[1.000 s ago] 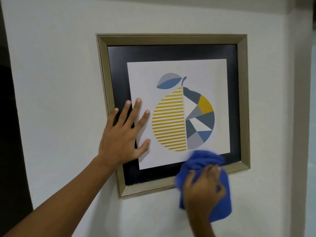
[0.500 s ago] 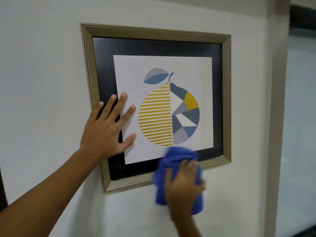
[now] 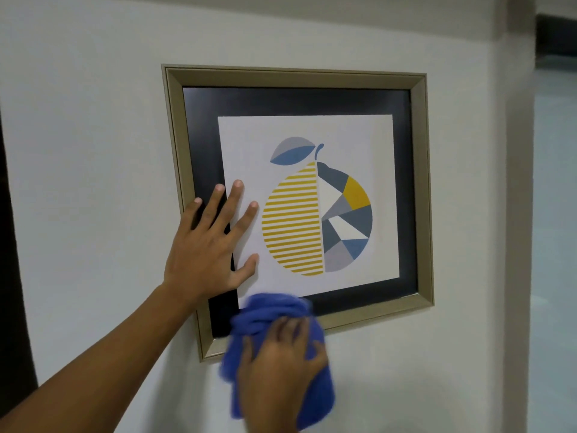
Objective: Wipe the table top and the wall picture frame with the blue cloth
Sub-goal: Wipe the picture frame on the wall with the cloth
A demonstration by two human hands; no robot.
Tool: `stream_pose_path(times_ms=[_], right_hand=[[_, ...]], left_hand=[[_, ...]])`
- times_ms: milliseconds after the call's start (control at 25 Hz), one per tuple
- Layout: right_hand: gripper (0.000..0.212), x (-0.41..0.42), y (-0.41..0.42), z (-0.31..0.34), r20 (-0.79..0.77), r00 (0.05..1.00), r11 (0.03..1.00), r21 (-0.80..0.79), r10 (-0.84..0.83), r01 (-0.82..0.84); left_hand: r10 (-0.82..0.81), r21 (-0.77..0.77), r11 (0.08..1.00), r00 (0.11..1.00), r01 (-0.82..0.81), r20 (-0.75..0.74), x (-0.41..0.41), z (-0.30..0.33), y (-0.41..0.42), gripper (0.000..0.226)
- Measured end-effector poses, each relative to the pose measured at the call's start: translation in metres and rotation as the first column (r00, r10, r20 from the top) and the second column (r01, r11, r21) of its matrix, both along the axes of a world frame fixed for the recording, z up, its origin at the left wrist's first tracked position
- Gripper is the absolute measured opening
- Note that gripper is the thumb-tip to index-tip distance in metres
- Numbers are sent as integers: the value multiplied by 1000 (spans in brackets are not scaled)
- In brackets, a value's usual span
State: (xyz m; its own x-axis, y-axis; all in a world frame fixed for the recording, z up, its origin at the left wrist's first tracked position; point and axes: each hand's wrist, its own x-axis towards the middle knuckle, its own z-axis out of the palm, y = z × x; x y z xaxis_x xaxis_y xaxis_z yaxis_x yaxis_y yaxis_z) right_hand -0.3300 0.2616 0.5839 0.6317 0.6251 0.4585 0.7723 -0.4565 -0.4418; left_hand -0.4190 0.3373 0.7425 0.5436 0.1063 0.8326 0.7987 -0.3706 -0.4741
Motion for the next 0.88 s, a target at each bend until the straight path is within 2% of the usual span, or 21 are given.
stream_pose_path(times_ms=[40, 120, 200, 280, 360, 400, 520, 600, 680, 760, 880], right_hand=[[72, -29, 6, -7, 47, 997, 997, -38, 68, -67], [70, -53, 10, -6, 7, 992, 988, -83, 129, -128], [60, -36, 1, -1, -19, 988, 987, -59, 152, -153], [72, -6, -17, -14, 29, 980, 979, 54, 197, -198], [73, 35, -24, -12, 81, 993, 970, 218, 91, -107], [68, 68, -27, -8, 74, 997, 971, 240, -10, -8], [58, 165, -35, 7, -50, 967, 903, 349, -252, 253], [53, 188, -34, 13, -126, 943, 869, 364, -309, 334], [54, 172, -25, 13, -197, 933, 844, 400, -300, 356], [58, 135, -17, 15, -219, 946, 859, 407, -239, 311], [68, 64, -18, 13, -48, 997, 964, 259, -57, 67]], left_hand=[[3, 1, 1000, 1000, -3, -2, -1, 0, 0, 87], [5, -3, 1000, 1000, -5, -10, -3, -1, -2, 87], [-4, -6, 1000, 1000, 4, 0, -5, 1, -2, 87], [-13, -16, 1000, 1000, 13, -7, -6, 1, -2, 88], [-21, -27, 999, 1000, 21, -13, -7, 1, -2, 88], [-19, -28, 999, 1000, 19, -13, -7, 2, -2, 87], [-38, -39, 999, 999, 38, 4, -4, 3, -4, 86], [-45, -44, 998, 999, 45, 5, -3, 3, -5, 86], [-50, -53, 997, 999, 50, -1, -3, 3, -3, 86], [-58, -60, 996, 998, 58, -3, -2, 1, -3, 86], [-65, -98, 993, 998, 63, -18, -2, 2, -7, 86]])
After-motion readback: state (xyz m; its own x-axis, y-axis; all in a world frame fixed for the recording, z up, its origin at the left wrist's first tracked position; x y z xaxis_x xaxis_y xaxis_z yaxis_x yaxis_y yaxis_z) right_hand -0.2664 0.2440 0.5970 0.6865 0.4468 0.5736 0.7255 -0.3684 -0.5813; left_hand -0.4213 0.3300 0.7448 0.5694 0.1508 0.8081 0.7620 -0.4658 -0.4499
